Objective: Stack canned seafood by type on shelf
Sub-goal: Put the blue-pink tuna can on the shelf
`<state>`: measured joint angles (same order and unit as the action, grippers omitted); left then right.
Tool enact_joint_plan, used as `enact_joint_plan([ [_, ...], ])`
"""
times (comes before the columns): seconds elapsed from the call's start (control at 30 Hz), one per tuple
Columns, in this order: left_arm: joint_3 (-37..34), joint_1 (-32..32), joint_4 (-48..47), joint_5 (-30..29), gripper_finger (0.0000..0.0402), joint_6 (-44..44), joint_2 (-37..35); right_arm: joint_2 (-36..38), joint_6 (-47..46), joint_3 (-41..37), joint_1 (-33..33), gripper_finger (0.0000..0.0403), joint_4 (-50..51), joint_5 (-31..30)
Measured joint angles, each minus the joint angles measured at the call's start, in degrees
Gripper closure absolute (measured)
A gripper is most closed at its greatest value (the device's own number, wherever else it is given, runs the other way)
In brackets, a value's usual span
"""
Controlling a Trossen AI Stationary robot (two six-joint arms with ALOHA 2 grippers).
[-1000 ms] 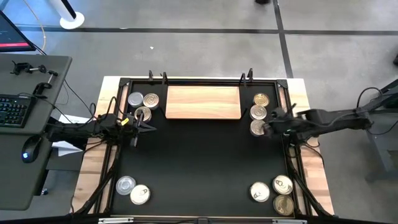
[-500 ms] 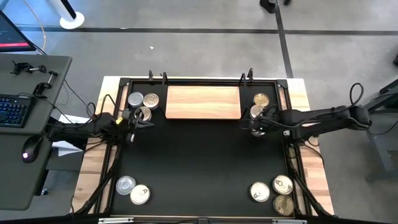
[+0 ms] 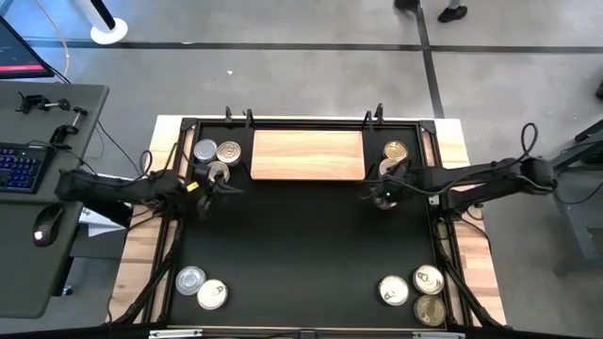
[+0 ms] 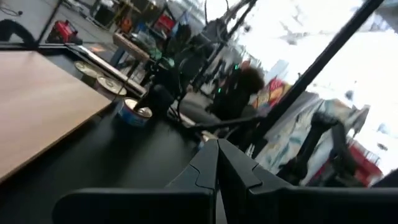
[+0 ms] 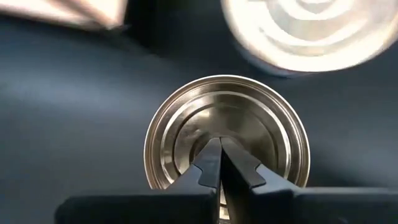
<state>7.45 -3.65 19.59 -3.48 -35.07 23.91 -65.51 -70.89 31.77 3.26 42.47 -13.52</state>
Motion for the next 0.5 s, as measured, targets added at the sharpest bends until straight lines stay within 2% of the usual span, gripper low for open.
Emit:
enact_joint_plan([
  [0.27, 16.36, -1.77, -2.07, 4.77, 0.0402, 5.18, 26.13, -8.11, 1.77, 0.09, -6.34, 0.0403, -17.79, 2.22],
  [0.37, 19.75, -2.11, -2.36, 5.04, 0.0402, 5.86, 34.04, -10.67, 1.96, 0.01, -8.38, 0.0403, -24.23, 2.76],
  [0.5, 22.77, -2.09, -2.10, 5.02, 0.0402, 11.71, 42.48, -14.49, 2.69, 0.73, -10.53, 0.0403, -31.64, 3.35],
])
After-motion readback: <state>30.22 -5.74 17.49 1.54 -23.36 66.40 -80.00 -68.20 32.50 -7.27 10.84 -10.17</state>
